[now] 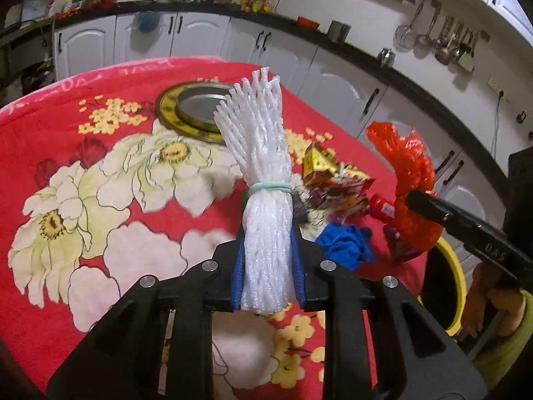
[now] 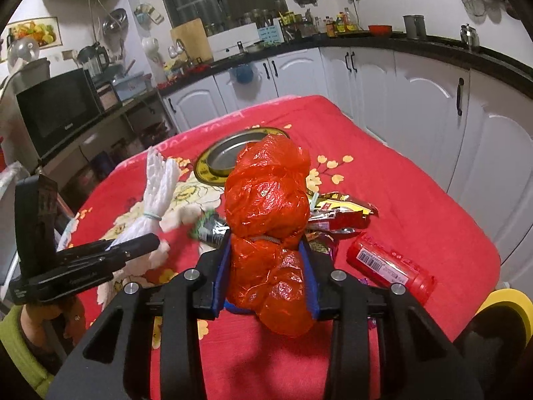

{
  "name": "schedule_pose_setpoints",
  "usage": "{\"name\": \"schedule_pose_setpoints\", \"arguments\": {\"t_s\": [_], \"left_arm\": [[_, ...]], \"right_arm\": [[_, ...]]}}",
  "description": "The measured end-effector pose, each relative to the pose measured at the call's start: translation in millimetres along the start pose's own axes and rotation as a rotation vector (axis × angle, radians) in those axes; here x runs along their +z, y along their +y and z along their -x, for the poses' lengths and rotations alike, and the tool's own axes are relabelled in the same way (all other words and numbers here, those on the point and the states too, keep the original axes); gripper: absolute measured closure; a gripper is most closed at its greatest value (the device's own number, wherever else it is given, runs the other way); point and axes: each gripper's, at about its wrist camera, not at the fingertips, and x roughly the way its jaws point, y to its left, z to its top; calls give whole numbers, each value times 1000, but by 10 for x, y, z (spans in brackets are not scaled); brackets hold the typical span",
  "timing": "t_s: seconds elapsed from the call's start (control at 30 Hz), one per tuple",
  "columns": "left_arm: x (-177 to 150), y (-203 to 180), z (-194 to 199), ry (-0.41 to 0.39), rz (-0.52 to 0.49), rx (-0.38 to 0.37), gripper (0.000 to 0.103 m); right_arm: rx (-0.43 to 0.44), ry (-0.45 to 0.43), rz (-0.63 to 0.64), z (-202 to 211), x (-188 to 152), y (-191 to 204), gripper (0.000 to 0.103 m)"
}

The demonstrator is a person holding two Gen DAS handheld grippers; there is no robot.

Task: Collect trash
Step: 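Grasp the white mesh net bundle with the left tool while the right tool grasps the red plastic bag, then carry the mesh bundle and red bag over the bin with both tools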

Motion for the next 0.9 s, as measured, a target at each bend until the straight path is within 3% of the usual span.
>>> {"name": "schedule_pose_setpoints", "arguments": {"t_s": [0.4,0.9], "left_arm": [[15,-316,272,-79,-82,-45,86],[-72,-815,296,-92,-165,-114,86]], "right_arm": [[-4,-64,-33,359,-4,-76,68],[-66,-149,-93,893,-120,-361,68]]}}
